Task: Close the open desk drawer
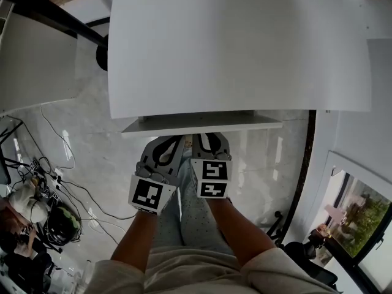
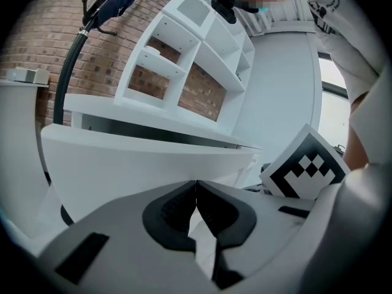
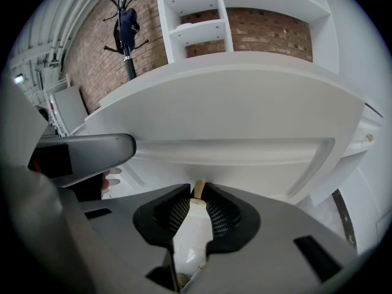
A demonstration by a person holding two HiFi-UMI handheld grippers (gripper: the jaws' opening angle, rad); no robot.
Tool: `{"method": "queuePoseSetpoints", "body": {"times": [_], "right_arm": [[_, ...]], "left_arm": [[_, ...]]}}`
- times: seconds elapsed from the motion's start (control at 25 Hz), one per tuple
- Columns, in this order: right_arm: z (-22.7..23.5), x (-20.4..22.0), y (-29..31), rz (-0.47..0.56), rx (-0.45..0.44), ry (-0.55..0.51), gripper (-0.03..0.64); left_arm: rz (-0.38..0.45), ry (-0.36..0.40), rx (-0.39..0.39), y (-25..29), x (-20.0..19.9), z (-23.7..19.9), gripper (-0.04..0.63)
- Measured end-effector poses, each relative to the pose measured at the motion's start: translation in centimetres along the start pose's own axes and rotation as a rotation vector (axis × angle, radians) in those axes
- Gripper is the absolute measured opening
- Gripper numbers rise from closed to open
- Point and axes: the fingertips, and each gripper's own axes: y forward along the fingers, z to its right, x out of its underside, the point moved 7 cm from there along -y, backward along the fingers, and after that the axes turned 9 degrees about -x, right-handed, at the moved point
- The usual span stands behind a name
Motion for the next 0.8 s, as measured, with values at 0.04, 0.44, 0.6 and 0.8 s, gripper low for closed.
{"method": "queuePoseSetpoints", "body": {"times": [0.04, 0.44, 0.6, 0.8], "right_arm": [[0.1, -0.2, 0.2, 0.003, -0.004, 0.0, 0.1], [1.1, -2.0, 1.7, 0.014, -0.04, 0.003, 0.1], [1.3, -2.6, 2.0, 0.018, -0.047, 0.012, 0.1], [1.5, -3.2, 2.7, 0.026, -0.058, 0.021, 0.1]], "left_arm": [[0.001, -0.004, -0.007, 0.2, -0.1, -0.1, 0.017], [-0.04, 0.032, -0.06, 1.9, -0.5, -0.8, 0.017], [-0.037, 0.042, -0.076, 2.4, -1.0, -0.7, 0.018], [-0.042, 0.024, -0.086, 3.3, -1.1, -1.1, 0.017]]}}
